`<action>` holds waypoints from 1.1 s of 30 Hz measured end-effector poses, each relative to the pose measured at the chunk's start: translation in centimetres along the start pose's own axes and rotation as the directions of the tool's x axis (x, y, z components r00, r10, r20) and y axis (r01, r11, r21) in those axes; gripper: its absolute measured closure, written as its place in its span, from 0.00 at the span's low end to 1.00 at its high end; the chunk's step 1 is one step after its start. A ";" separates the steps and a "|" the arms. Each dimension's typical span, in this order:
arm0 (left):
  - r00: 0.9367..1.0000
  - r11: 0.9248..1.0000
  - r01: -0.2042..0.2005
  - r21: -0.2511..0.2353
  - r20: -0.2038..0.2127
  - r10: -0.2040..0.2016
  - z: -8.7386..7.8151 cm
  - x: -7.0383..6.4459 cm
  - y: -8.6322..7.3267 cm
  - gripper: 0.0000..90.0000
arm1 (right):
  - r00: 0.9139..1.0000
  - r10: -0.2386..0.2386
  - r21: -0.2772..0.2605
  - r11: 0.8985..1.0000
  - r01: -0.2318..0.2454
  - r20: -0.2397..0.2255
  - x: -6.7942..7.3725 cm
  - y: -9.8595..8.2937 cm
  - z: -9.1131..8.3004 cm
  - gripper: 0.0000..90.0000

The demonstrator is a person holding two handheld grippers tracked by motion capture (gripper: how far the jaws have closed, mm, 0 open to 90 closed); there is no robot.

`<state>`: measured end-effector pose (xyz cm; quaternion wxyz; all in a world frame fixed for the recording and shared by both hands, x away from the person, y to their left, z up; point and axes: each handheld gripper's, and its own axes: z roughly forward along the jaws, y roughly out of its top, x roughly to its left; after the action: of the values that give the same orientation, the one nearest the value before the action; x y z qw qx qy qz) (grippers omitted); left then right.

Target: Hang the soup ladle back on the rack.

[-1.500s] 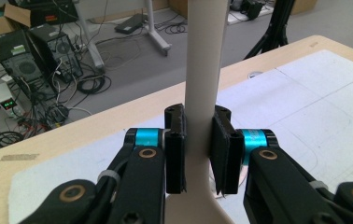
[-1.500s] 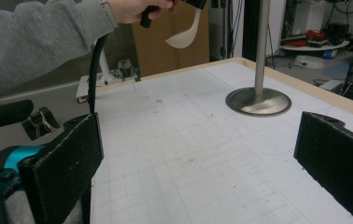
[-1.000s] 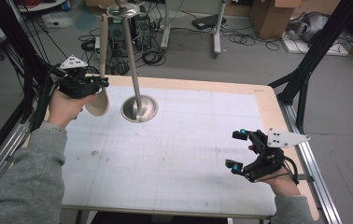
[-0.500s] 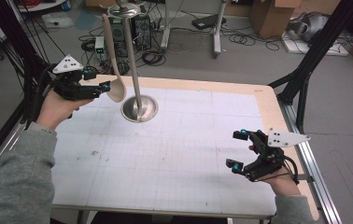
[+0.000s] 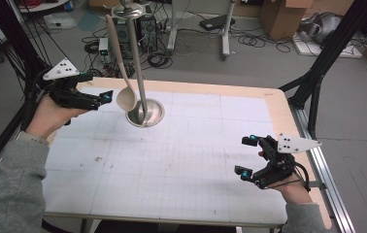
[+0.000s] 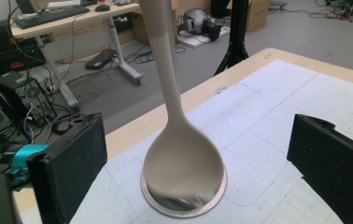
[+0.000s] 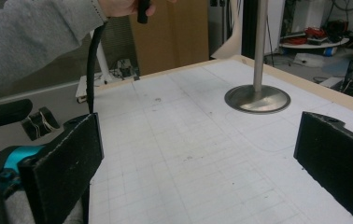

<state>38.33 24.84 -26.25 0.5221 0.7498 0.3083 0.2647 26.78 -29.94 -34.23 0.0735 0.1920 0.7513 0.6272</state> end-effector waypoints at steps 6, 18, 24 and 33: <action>0.999 1.000 0.021 0.008 -0.027 -0.021 -0.6 0.1 -0.4 0.06 | 1.000 0.003 -0.001 1.000 -0.003 -0.003 0.0 0.0 -0.1 0.00; 0.995 0.998 -0.029 -0.050 -0.093 0.024 -2.2 -1.9 -1.6 0.10 | 1.000 0.000 0.002 1.000 0.000 0.002 -0.2 -0.2 -0.1 0.00; 0.994 0.998 -0.006 -0.063 -0.111 -0.001 -2.8 -2.6 -3.7 0.10 | 1.000 0.006 0.010 1.000 -0.006 -0.001 -0.2 -0.2 0.1 0.00; 0.988 0.989 0.083 -0.122 -0.123 -0.098 -4.9 -2.6 -4.9 0.10 | 1.000 0.009 0.010 1.000 -0.009 0.001 -0.5 -0.2 0.3 0.00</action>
<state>32.16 27.30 -29.58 0.5554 0.6847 0.3591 0.3062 27.30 -29.91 -34.52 0.0701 0.1961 0.7534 0.6237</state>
